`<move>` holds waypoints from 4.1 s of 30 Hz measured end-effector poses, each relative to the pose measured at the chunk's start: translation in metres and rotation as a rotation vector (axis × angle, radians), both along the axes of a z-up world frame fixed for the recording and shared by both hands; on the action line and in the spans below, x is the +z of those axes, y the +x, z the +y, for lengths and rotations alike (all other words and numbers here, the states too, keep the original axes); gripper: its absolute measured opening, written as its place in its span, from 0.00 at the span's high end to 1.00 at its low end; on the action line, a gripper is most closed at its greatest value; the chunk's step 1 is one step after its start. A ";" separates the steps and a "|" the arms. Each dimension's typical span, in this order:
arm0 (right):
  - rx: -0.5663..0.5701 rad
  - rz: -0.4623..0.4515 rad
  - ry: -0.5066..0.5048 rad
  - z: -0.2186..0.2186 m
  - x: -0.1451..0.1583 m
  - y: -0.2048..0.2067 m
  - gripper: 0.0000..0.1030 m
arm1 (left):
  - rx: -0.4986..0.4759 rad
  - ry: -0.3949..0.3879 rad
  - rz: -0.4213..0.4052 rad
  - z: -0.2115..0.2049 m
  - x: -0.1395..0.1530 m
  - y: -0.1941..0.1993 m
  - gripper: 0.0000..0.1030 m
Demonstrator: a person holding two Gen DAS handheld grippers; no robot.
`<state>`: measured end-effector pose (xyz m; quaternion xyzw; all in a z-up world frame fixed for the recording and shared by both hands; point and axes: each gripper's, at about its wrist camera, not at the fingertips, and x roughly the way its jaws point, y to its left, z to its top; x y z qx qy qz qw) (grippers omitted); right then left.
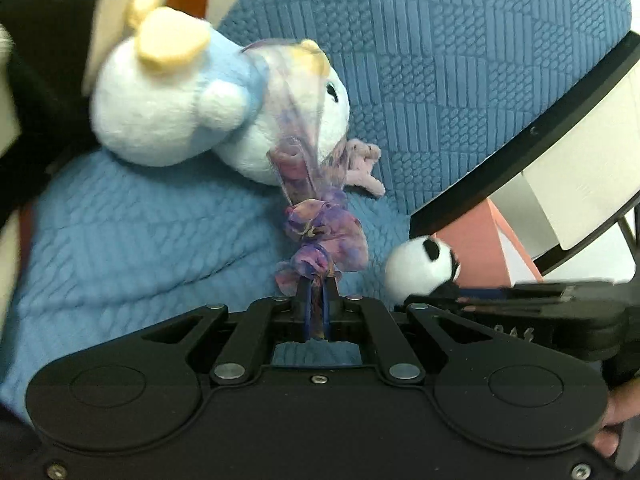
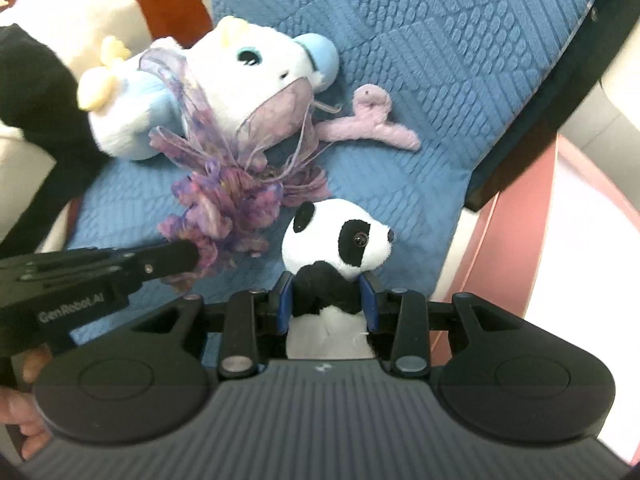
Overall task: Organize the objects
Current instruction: 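Lift the panda with the right gripper while the left gripper holds the ribbon bow, then carry the panda toward the pink box while the left gripper lifts the ribbon bow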
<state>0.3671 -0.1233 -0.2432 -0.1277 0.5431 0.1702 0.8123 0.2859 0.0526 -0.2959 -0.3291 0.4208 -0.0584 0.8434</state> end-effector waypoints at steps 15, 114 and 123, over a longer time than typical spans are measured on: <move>-0.146 -0.041 0.110 -0.024 -0.003 -0.085 0.63 | -0.040 0.047 0.046 -0.020 0.028 -0.046 0.96; -0.256 -0.417 0.429 -0.195 0.174 -0.104 0.58 | -0.178 0.195 -0.191 -0.181 0.224 -0.015 0.89; -0.348 -0.412 0.394 -0.249 0.152 -0.106 0.58 | -0.248 0.168 -0.156 -0.240 0.208 0.000 0.89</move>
